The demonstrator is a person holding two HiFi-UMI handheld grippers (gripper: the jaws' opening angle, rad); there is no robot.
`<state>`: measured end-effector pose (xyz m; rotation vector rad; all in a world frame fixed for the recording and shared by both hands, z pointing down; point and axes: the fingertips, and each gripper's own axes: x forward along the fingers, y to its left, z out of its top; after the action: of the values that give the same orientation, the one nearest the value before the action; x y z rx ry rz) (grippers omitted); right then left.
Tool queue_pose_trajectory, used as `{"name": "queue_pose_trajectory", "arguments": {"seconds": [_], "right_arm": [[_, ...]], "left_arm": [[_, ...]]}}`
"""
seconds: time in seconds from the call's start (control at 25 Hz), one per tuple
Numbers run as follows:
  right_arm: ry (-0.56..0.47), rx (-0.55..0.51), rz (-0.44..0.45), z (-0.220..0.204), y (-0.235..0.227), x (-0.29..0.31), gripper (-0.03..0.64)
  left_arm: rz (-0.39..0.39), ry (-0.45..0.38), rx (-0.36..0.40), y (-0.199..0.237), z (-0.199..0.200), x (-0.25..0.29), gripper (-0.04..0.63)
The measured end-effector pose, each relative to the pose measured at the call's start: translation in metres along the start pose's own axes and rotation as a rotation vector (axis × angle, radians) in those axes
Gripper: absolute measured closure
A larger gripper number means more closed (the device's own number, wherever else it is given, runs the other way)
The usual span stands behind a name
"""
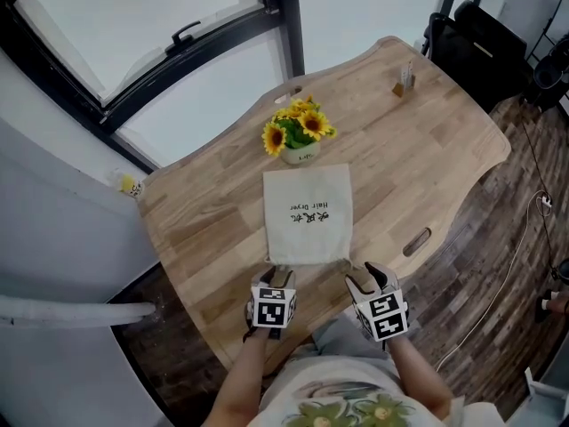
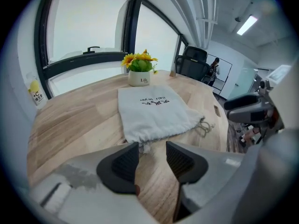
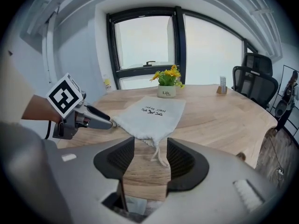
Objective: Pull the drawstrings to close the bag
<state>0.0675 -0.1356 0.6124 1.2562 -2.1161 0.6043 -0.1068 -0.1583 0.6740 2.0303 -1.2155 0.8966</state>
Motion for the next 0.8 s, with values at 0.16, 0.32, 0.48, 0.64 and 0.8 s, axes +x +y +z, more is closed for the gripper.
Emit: {"name": "queue_pose_trajectory", "arguments": {"seconds": [0.16, 0.32, 0.48, 0.64, 0.8], "right_arm": [[0.037, 0.001, 0.007, -0.006, 0.001, 0.013, 0.399], [0.066, -0.003, 0.021, -0.013, 0.004, 0.022, 0.399], [0.081, -0.012, 0.027, -0.017, 0.004, 0.028, 0.399], [0.101, -0.017, 0.038, -0.02, 0.004, 0.033, 0.403], [0.141, -0.023, 0.043, -0.031, 0.002, 0.039, 0.42]], "left_arm": [[-0.024, 0.053, -0.009, 0.001, -0.008, 0.016, 0.413], [-0.022, 0.08, -0.03, 0.003, -0.014, 0.027, 0.414], [0.009, 0.103, -0.064, 0.01, -0.012, 0.03, 0.417], [0.045, 0.107, -0.114, 0.021, -0.011, 0.027, 0.532], [0.035, 0.104, -0.105, 0.02, -0.013, 0.019, 0.54]]}}
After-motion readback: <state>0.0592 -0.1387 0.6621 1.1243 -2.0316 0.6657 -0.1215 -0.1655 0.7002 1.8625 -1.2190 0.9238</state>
